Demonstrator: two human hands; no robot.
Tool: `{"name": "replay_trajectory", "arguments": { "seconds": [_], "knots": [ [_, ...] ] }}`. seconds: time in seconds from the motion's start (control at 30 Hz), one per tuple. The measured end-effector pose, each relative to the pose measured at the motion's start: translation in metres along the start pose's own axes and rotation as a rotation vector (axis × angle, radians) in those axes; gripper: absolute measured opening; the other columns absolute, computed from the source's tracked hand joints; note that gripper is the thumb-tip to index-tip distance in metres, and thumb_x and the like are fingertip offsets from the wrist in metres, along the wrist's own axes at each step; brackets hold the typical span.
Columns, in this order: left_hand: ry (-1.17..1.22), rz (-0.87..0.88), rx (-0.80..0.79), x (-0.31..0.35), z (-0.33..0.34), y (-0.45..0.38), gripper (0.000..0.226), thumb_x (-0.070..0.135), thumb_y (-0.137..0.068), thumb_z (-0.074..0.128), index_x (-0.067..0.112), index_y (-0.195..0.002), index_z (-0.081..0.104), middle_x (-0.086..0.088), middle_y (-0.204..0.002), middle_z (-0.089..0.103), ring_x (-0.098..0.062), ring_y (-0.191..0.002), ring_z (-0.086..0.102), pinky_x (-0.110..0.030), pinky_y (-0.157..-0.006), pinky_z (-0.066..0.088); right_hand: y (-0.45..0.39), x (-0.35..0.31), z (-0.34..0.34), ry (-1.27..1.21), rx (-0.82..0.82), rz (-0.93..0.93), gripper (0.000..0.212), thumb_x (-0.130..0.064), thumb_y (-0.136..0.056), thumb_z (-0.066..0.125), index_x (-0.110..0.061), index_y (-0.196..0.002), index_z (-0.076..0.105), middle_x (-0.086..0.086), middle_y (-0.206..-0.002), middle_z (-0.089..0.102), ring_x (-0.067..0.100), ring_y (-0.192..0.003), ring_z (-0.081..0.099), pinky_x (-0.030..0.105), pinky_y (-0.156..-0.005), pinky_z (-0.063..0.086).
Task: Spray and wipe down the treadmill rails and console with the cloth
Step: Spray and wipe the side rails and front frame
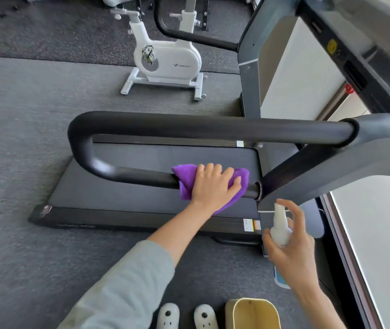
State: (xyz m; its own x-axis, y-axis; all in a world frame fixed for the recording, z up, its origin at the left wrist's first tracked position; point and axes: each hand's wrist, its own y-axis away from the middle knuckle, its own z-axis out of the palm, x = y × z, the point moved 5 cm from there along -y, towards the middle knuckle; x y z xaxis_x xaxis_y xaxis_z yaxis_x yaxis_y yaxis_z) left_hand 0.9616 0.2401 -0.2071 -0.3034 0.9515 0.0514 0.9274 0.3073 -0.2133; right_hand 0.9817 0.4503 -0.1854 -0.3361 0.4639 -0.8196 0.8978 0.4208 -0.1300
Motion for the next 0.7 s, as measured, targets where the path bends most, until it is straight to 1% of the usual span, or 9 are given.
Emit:
{"name": "replay_trajectory", "arguments": {
  "seconds": [0.07, 0.13, 0.2, 0.27, 0.33, 0.4, 0.53, 0.6, 0.7],
  "knots": [
    [-0.037, -0.037, 0.04, -0.037, -0.008, 0.012, 0.042, 0.044, -0.093, 0.037, 0.016, -0.078, 0.064, -0.006, -0.072, 0.065, -0.028, -0.068, 0.058, -0.036, -0.067, 0.041, -0.003, -0.005, 0.007, -0.009, -0.021, -0.014, 0.076, 0.005, -0.082, 0.07, -0.054, -0.121, 0.041, -0.004, -0.08, 0.059, 0.027, -0.051, 0.057, 0.045, -0.05, 0.055],
    [-0.079, -0.077, 0.096, -0.078, -0.018, 0.023, 0.042, 0.043, -0.092, 0.037, 0.015, -0.073, 0.062, -0.006, -0.067, 0.063, -0.029, -0.065, 0.057, -0.036, -0.064, 0.04, -0.007, -0.01, 0.014, -0.018, -0.042, -0.026, 0.075, 0.005, -0.083, 0.069, -0.053, -0.122, 0.04, -0.001, -0.083, 0.06, 0.028, -0.052, 0.058, 0.049, -0.052, 0.055],
    [-0.103, -0.148, 0.14, -0.122, -0.028, 0.033, 0.04, 0.041, -0.091, 0.038, 0.014, -0.068, 0.058, -0.007, -0.063, 0.061, -0.031, -0.064, 0.057, -0.038, -0.064, 0.039, -0.011, -0.018, 0.021, -0.016, -0.05, -0.054, 0.078, 0.005, -0.082, 0.069, -0.056, -0.121, 0.038, 0.0, -0.08, 0.061, 0.028, -0.051, 0.058, 0.05, -0.051, 0.055],
    [-0.118, -0.214, 0.17, -0.162, -0.037, 0.042, 0.042, 0.04, -0.092, 0.036, 0.013, -0.066, 0.057, -0.008, -0.062, 0.06, -0.032, -0.063, 0.057, -0.039, -0.065, 0.04, -0.012, -0.024, 0.026, -0.017, -0.044, -0.074, 0.083, 0.004, -0.083, 0.07, -0.063, -0.118, 0.036, 0.001, -0.07, 0.059, 0.024, -0.048, 0.055, 0.048, -0.049, 0.054],
    [-0.135, -0.242, 0.189, -0.183, -0.041, 0.048, 0.046, 0.04, -0.093, 0.032, 0.011, -0.067, 0.057, -0.009, -0.061, 0.06, -0.033, -0.062, 0.056, -0.04, -0.065, 0.041, -0.012, -0.026, 0.031, -0.023, -0.043, -0.079, 0.083, 0.003, -0.083, 0.069, -0.065, -0.117, 0.034, 0.002, -0.065, 0.056, 0.024, -0.049, 0.053, 0.046, -0.048, 0.054],
    [-0.137, -0.293, 0.189, -0.182, -0.04, 0.044, 0.048, 0.04, -0.093, 0.03, 0.011, -0.066, 0.057, -0.009, -0.061, 0.062, -0.033, -0.063, 0.056, -0.04, -0.066, 0.039, -0.013, -0.028, 0.035, -0.026, -0.037, -0.078, 0.083, 0.003, -0.084, 0.068, -0.065, -0.117, 0.034, 0.001, -0.066, 0.056, 0.025, -0.052, 0.054, 0.041, -0.047, 0.053],
    [-0.141, -0.378, 0.08, -0.159, -0.034, 0.033, 0.054, 0.041, -0.091, 0.021, 0.013, -0.065, 0.059, -0.008, -0.065, 0.065, -0.032, -0.068, 0.057, -0.039, -0.071, 0.036, -0.013, -0.027, 0.038, -0.026, -0.01, -0.053, 0.086, 0.003, -0.083, 0.069, -0.067, -0.117, 0.032, -0.01, -0.086, 0.059, 0.023, -0.056, 0.057, 0.042, -0.051, 0.056],
    [-0.158, -0.376, 0.041, -0.151, -0.03, 0.03, 0.054, 0.04, -0.092, 0.021, 0.013, -0.066, 0.06, -0.007, -0.066, 0.067, -0.031, -0.068, 0.057, -0.038, -0.071, 0.036, -0.014, -0.025, 0.038, -0.017, -0.002, -0.035, 0.085, 0.003, -0.083, 0.07, -0.065, -0.118, 0.033, -0.008, -0.082, 0.058, 0.024, -0.054, 0.058, 0.043, -0.051, 0.057],
    [-0.173, -0.353, -0.01, -0.129, -0.023, 0.022, 0.047, 0.039, -0.094, 0.03, 0.015, -0.067, 0.06, -0.006, -0.067, 0.067, -0.028, -0.068, 0.055, -0.037, -0.07, 0.034, -0.016, -0.02, 0.034, -0.01, 0.008, -0.011, 0.077, 0.003, -0.083, 0.069, -0.056, -0.122, 0.038, -0.005, -0.076, 0.057, 0.024, -0.053, 0.057, 0.043, -0.05, 0.056]
  ]
}}
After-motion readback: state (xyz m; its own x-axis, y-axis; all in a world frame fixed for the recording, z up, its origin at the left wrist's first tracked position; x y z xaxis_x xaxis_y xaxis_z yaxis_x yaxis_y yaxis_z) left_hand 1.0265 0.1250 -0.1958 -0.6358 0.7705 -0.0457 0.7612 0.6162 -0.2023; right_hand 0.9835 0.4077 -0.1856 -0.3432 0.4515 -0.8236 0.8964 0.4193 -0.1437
